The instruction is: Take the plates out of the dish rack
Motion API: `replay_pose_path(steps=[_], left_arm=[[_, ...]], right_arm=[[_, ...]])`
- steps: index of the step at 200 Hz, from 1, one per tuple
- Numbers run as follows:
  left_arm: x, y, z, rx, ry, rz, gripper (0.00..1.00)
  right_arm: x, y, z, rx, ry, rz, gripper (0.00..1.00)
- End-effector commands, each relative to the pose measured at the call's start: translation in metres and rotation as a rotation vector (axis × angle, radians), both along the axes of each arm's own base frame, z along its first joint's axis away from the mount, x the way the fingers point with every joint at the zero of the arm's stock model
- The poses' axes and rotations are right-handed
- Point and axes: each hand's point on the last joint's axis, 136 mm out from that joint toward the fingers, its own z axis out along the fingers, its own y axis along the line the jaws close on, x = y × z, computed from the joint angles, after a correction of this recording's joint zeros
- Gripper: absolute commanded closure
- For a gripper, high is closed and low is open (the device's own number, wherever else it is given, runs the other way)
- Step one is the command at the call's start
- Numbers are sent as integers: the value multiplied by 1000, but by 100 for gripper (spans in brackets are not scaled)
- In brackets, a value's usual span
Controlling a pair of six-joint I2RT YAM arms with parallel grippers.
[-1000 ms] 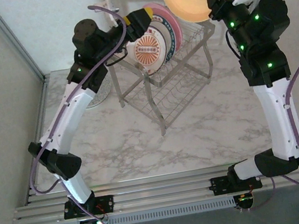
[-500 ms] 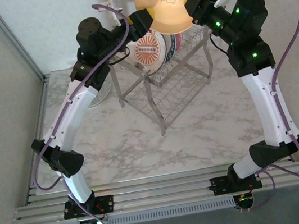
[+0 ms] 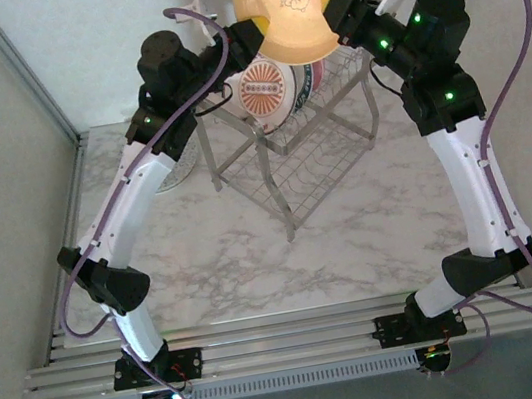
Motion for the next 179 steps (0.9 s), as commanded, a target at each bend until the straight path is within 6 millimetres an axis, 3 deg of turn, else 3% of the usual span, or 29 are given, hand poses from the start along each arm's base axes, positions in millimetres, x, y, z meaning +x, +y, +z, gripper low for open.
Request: replay_pose_path(steps=[1, 26, 53, 79, 128, 156, 179], left_arm=[[-1, 6, 13, -22, -31, 5, 100], [-3, 22, 30, -90, -40, 9, 100], [-1, 46, 46, -158, -43, 21, 100], [3, 78, 55, -213, -37, 52, 100], [8, 145, 51, -282, -1, 164, 100], [7, 190, 28, -291, 100, 316, 100], [-6, 230, -7, -287, 207, 457, 100]], right_arm=[[-23, 11, 22, 6, -63, 74, 83], [-28, 12, 22, -38, -79, 54, 47], [-39, 10, 24, -90, -121, 10, 31], [-55, 11, 27, -139, -216, -22, 24], [-86, 29, 19, -287, -363, 3, 21], [-103, 46, 8, -398, -426, 54, 19], [-116, 61, -3, -478, -461, 122, 18]])
